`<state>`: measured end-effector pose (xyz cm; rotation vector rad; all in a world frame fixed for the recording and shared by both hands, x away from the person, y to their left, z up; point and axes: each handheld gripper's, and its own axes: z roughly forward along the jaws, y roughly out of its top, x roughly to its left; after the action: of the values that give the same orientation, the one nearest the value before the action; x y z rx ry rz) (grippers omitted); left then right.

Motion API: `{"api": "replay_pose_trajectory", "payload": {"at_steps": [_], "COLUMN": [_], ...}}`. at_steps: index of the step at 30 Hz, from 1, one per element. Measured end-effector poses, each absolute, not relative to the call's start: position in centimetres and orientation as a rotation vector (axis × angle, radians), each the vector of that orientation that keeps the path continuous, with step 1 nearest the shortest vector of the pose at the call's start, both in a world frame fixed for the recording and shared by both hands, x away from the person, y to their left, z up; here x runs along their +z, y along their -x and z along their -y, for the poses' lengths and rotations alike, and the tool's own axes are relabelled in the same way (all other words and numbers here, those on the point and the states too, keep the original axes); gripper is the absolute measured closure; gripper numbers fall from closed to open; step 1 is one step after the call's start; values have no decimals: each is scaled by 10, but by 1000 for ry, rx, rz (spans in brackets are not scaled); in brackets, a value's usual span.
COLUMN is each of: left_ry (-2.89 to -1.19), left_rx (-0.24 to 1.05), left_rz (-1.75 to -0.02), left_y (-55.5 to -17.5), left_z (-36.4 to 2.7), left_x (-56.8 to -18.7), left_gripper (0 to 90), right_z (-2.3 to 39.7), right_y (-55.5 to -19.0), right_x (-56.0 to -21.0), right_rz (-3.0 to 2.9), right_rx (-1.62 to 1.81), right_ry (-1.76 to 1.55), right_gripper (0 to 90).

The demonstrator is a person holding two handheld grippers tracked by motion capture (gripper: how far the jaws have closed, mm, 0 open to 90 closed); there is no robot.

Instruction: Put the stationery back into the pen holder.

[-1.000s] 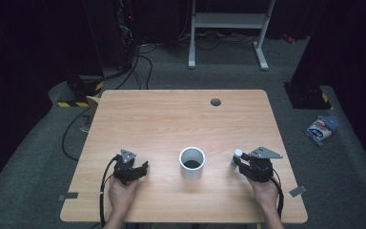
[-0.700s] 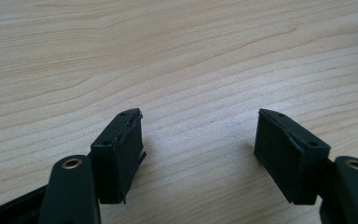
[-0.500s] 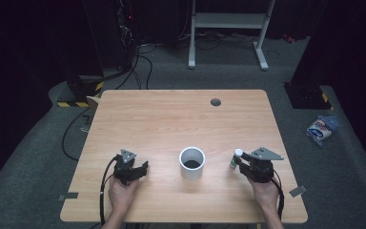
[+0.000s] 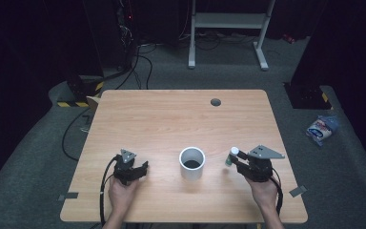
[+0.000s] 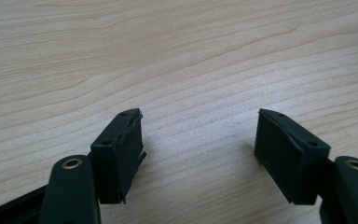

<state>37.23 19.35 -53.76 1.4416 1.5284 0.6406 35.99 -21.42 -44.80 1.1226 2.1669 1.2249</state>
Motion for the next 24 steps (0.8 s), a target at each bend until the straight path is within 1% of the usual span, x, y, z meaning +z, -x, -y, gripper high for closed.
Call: {"api": "replay_pose_trajectory", "payload": {"at_steps": [6, 15, 24], "left_ry": [-1443, -1445, -1450], "left_rx": [641, 641, 642], "left_rz": [-1529, -1528, -1532], "left_y": [-372, -372, -372], "left_z": [-194, -194, -194], "left_x": [-538, -538, -537], "left_gripper": [321, 321, 319], "right_z": [208, 207, 210], "right_y": [-358, -356, -345], "right_x": [-440, -440, -419], "right_rz": [-2171, -2177, -2179], "right_rx": [1268, 1297, 1355], "right_ry": [-1084, -1102, -1030], "right_gripper": [646, 647, 647]}}
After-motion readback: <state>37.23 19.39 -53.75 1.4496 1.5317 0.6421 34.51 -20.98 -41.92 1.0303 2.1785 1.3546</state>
